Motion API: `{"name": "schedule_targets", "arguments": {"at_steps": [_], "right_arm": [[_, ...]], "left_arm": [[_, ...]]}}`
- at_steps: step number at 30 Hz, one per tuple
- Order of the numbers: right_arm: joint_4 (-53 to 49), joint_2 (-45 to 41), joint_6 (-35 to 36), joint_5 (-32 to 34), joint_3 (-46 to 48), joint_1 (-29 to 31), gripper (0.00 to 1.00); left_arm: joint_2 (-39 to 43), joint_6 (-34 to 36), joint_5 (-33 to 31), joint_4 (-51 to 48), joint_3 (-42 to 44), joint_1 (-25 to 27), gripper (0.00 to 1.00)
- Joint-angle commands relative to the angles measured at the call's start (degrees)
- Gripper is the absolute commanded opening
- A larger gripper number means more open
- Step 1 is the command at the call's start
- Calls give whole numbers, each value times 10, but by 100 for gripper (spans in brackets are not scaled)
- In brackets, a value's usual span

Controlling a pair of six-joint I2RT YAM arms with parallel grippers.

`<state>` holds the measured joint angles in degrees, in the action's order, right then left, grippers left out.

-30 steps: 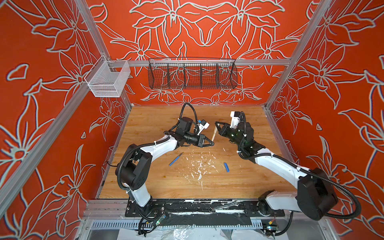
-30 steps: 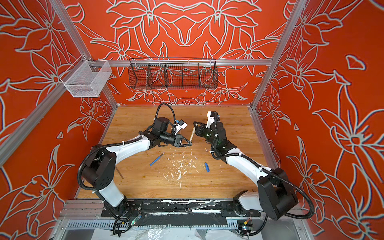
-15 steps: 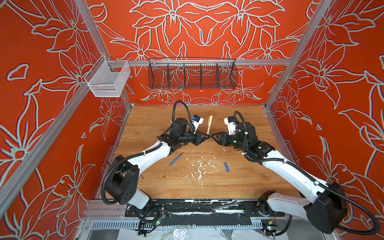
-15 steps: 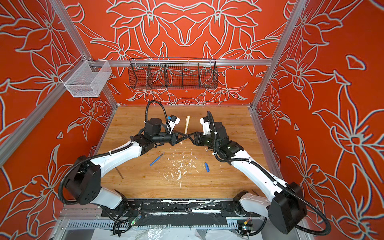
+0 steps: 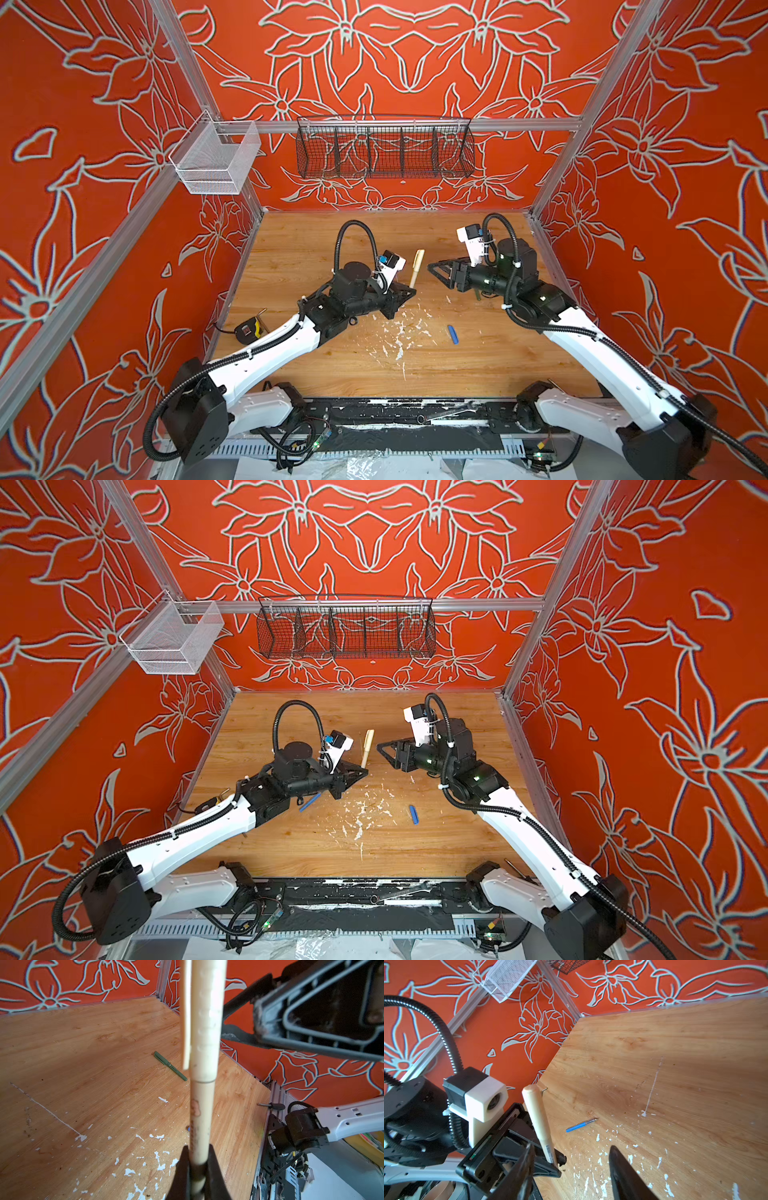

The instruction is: Insert the pens into the pen caps

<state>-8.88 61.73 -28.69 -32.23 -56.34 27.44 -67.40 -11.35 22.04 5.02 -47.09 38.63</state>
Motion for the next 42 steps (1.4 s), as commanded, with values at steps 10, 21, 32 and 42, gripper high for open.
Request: {"name": "schedule_targets", "arguments": {"at_steps": [10,21,32,42], "right_arm": [[82,12,4,-62,-34,2,59],[76,61,6,-46,-60,19,59],[110,90,-13,-58,-55,35,16],[131,99,-47,-57,-12,44,0]], "left_arm": [[14,8,26,-24,5,3,0],[20,7,47,-27,-1,6,0],[5,10,44,-40,-17,6,0],[-51,-11,-14,-42,-119,-19,0]]}}
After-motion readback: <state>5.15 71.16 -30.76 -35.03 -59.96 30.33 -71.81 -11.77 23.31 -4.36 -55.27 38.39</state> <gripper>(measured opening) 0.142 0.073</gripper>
